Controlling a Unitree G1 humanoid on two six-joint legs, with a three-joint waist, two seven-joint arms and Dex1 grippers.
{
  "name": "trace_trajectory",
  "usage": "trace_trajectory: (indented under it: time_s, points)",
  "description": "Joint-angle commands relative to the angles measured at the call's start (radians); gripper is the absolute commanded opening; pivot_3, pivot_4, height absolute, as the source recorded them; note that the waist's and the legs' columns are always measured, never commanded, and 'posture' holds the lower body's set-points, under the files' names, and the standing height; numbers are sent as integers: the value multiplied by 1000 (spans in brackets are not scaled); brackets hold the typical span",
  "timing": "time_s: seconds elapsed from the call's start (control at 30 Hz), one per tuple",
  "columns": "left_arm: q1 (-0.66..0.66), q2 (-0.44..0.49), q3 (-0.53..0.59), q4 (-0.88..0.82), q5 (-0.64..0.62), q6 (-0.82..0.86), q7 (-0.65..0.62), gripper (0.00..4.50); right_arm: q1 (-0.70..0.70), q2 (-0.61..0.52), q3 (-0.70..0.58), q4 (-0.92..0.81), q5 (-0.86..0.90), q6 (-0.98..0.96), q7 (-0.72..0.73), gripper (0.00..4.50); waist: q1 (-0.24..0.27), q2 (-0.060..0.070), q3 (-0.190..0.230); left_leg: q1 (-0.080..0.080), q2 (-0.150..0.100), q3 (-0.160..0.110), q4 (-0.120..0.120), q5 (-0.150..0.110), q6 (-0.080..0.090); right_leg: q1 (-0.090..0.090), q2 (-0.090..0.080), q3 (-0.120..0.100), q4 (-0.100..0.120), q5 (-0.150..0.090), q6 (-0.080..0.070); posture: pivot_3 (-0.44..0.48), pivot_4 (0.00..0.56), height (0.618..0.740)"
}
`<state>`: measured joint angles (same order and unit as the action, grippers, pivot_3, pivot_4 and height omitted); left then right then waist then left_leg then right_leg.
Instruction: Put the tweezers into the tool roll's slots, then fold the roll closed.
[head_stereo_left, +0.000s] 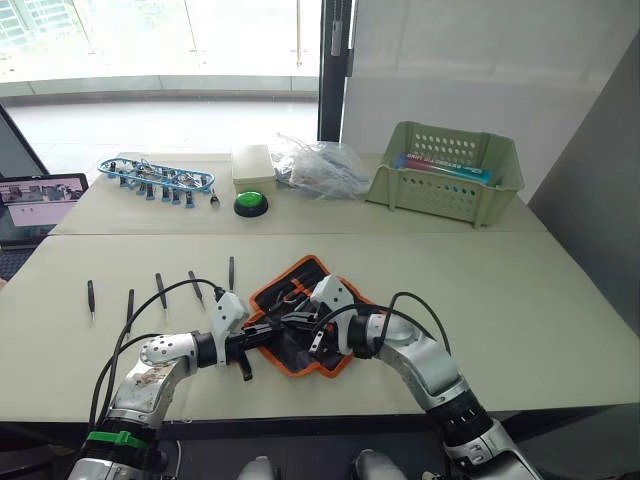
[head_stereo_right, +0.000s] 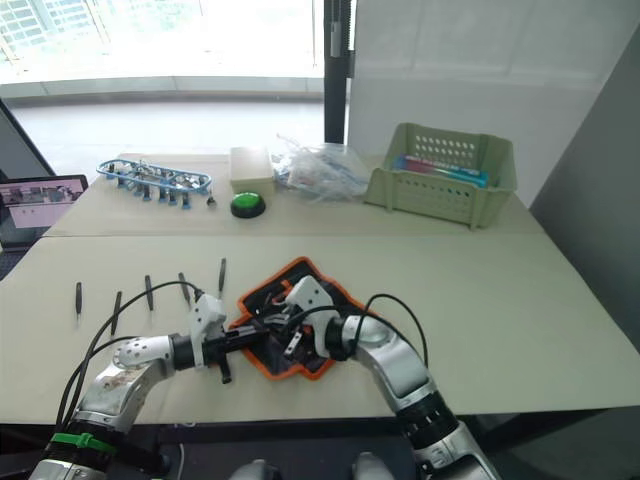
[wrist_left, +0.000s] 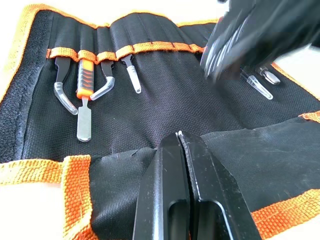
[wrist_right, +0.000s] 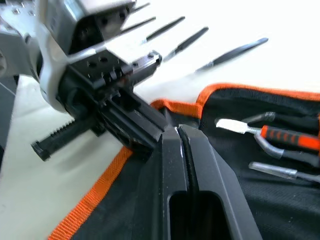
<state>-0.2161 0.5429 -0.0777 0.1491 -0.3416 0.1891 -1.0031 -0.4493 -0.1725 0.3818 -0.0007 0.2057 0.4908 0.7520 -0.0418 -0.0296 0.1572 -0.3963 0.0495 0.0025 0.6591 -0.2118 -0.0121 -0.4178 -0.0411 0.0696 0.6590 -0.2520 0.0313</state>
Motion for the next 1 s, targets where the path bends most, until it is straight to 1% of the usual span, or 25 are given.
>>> trace_trajectory:
  time_s: [0.03, 0.17, 0.2, 0.37, 0.43, 0.53, 0.67, 0.7, 0.8, 0.87, 0.9, 0.93, 0.97, 1.0]
  points:
    - [30, 3, -18, 73, 46, 34, 18, 43, 15, -2, 26, 14, -24, -36, 12, 0, 0, 0, 0, 0, 0, 0, 0, 0, 0, 0, 0, 0, 0, 0, 0, 0, 150, 738]
    - [34, -4, -18, 68, 53, 14, 24, 43, 89, -65, 83, 0, -80, -41, 25, 0, -1, 1, -1, 0, 0, 0, 0, 0, 0, 0, 0, 0, 0, 0, 0, 0, 150, 738]
    - [36, -3, -20, 62, 55, 14, 25, 43, 110, -75, 79, -22, -71, -26, 26, 0, 0, 3, -2, 0, 0, 0, 0, 0, 0, 0, 0, 1, -1, 0, 0, 0, 150, 738]
    - [44, 3, -23, 48, 62, 13, 32, 43, 199, -142, 47, -139, -36, 36, 28, 0, 0, 3, -5, 2, 0, 0, -1, 0, 0, 3, 0, 1, -3, -4, -4, 0, 150, 738]
    - [45, 2, -22, 55, 68, 3, 39, 43, 252, -166, 22, -221, 9, 75, 31, 0, 1, 3, -5, 5, 0, 0, -2, 0, 0, 6, 0, 1, -5, -5, -5, 0, 150, 738]
    - [44, -1, -20, 64, 69, -6, 47, 43, 313, -197, 8, -317, 54, 128, 28, 0, 1, 2, -8, 11, 0, 0, -12, 0, -1, 13, -2, 0, -15, -5, -6, 0, 150, 738]
    - [40, -16, 1, 73, 52, -30, 55, 43, 330, -187, -28, -356, 82, 151, -9, 0, 1, 2, -8, 12, 0, 0, -16, 0, -1, 13, -2, 0, -17, -5, -6, 0, 150, 738]
    - [37, -30, 22, 67, 26, -40, 55, 43, 322, -181, -43, -357, 85, 144, -20, 0, 1, 2, -8, 12, 0, 0, -16, -1, -1, 13, -2, 0, -17, -5, -6, 0, 150, 738]
    - [34, -54, 110, -1, -87, 0, 46, 43, 289, -159, -131, -389, 135, 140, -45, 0, 1, 0, -6, 10, 0, 0, -16, -2, -4, 11, -2, 0, -17, -5, -6, 0, 150, 738]
    - [54, -12, 237, -103, -240, 81, 15, 43, 244, -157, -272, -450, 237, 176, -62, 0, -2, -4, -2, 7, 0, 0, -16, -2, -3, 8, -2, 0, -17, -4, -5, 0, 150, 738]
    - [70, 20, 306, -145, -307, 123, 6, 43, 229, -168, -338, -475, 283, 192, -67, 0, -6, -7, 0, 3, 0, 0, -16, 0, 0, 2, -2, 0, -16, -2, -6, 0, 150, 738]
    - [82, 42, 349, -172, -349, 154, 3, 43, 221, -178, -379, -492, 313, 204, -71, 0, -7, -9, 1, -4, 1, 0, -16, 0, 0, -5, -1, 0, -15, 3, -3, 0, 150, 738]
    - [103, 75, 398, -186, -375, 175, -2, 43, 221, -196, -422, -505, 338, 210, -71, 0, -6, -9, 1, -8, 1, -1, -16, 0, -1, -8, 0, 0, -15, 7, 1, 0, 150, 738]
    - [126, 106, 446, -198, -393, 189, -3, 43, 228, -218, -460, -516, 356, 215, -68, 0, -4, -9, 1, -8, 2, -3, -16, 0, -1, -9, 2, -1, -15, 7, 0, 0, 150, 738]
